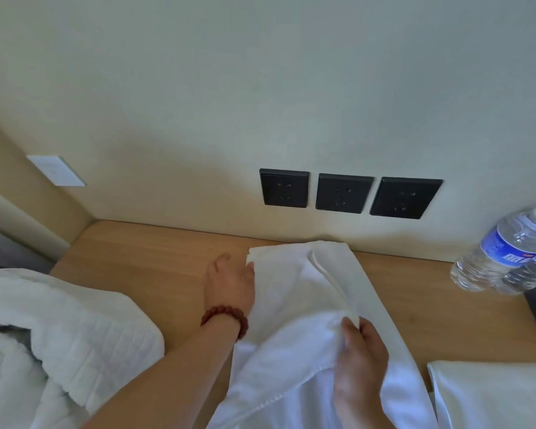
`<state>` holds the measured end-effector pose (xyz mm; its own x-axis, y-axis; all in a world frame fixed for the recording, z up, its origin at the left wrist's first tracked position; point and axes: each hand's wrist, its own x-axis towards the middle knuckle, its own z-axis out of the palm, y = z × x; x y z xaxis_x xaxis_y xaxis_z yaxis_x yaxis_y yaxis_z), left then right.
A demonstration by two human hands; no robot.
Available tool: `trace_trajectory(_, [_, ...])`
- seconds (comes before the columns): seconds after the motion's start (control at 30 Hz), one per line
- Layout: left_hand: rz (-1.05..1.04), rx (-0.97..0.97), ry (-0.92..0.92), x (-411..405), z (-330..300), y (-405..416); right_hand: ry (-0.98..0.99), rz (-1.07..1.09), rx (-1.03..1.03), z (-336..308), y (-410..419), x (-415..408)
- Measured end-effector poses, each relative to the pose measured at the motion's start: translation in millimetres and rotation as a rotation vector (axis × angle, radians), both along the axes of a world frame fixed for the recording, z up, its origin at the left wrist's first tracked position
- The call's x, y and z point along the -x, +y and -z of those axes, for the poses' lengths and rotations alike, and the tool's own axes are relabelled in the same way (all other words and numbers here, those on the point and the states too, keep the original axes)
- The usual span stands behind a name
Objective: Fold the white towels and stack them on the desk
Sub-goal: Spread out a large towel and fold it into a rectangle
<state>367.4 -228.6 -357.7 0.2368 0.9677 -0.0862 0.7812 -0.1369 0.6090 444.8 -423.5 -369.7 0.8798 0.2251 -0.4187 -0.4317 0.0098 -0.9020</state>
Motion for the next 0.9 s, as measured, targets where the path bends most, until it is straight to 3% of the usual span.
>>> trace_trajectory(0.07, [-0.083,0.154,0.13,-9,4,13,-0.041,0.074,0.015,6,-11,4])
trace_trajectory(0.2, [-0.042,0.197,0.374,-27,15,22,-0.132,0.1,0.166,26,-27,6])
trace_trajectory(0.27, [-0.076,0.234,0.35,-38,16,21,-0.165,0.09,0.237,34,-31,8])
trace_trajectory(0.37, [-0.124,0.328,0.145,-51,15,19,-0.204,0.076,0.275,38,-33,9])
trace_trajectory(0.47, [-0.003,0.354,0.151,-58,15,15,-0.222,0.061,0.287,37,-32,8])
trace_trajectory(0.57, [0.055,0.282,0.123,-62,17,14,-0.225,0.024,0.311,40,-34,6])
trace_trajectory(0.67, [0.128,0.071,0.152,-53,5,12,-0.209,-0.005,0.309,39,-38,4])
trace_trajectory(0.9, [0.733,-0.385,0.056,-6,29,-22,-0.11,0.032,0.234,35,-38,2])
